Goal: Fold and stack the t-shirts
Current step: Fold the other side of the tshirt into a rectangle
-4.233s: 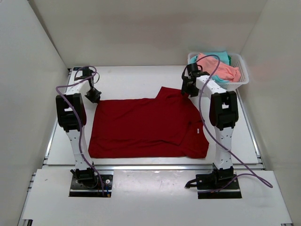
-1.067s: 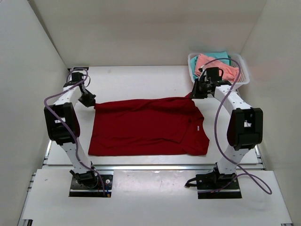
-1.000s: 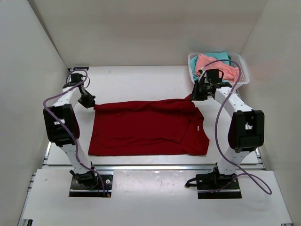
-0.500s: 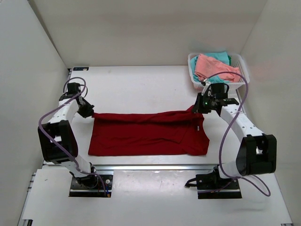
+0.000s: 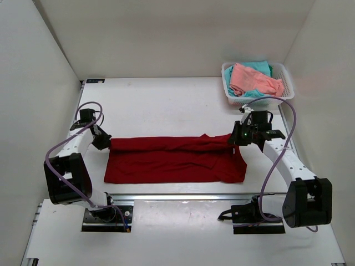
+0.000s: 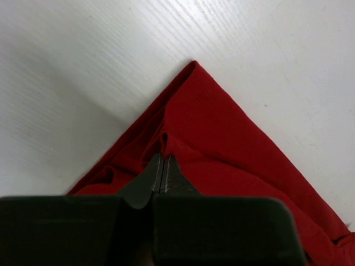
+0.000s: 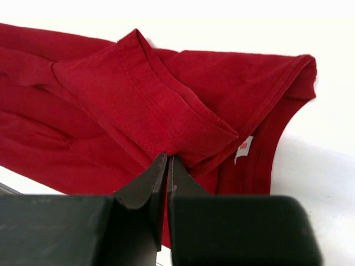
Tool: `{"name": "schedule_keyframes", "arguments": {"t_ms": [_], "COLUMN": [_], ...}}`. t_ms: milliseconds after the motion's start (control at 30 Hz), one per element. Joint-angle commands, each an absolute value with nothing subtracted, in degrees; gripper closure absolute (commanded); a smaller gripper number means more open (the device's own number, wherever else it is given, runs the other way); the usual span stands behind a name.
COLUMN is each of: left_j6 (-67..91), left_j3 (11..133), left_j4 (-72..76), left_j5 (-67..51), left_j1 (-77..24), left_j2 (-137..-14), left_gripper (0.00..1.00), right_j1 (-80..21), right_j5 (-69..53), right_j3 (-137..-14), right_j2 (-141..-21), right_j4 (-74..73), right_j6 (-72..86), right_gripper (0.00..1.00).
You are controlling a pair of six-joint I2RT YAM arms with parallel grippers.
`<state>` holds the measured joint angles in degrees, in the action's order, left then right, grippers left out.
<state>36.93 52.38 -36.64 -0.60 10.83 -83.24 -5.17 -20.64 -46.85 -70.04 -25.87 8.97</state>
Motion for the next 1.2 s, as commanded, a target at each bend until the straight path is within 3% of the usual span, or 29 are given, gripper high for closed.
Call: {"name": "schedule_keyframes", "arguments": {"t_ms": [0,833,900,933,1033,1100,1167], "left_j6": [36.6,35.0,35.8,35.9,37.4,38.5,39.3], "left_j3": [51.3,46.8,46.8,46.7,46.8,47.5,47.5], "left_j4": [-34.9,-37.3,-38.7,-38.6,-39.8,-40.3,-41.1], "left_j5": [-0.1,3.6,5.0,5.5,6.9,6.9,6.8], "left_j1": [11.4,12.3,12.4,12.2,12.1,11.6,11.0], "left_j2": [-79.6,-75.2,-74.8,-73.9,-72.2,-71.6,-71.6], "left_gripper": [1.0,1.0,0.82,0.78,0.6,0.57,0.56], "right_j1": [-4.8,-4.8,-4.7,-4.8,-4.7,-4.4,-4.5], "right_j5": [-20.0,-19.0,-18.8,-18.5,-16.9,-15.2,-14.1], "right_j3": [-45.3,-33.8,-33.0,-32.6,-31.6,-31.3,-32.2], "right_j2": [-67.6,-58.3,-57.2,-56.2,-53.5,-52.3,-51.3], "right_j4": [-23.3,-21.8,-22.6,-23.0,-25.8,-27.2,-27.9], "right_j6": [8.0,8.9,9.5,9.7,10.3,10.5,9.9], "right_gripper": [1.0,1.0,0.97,0.9,0.87,0.77,0.77]}}
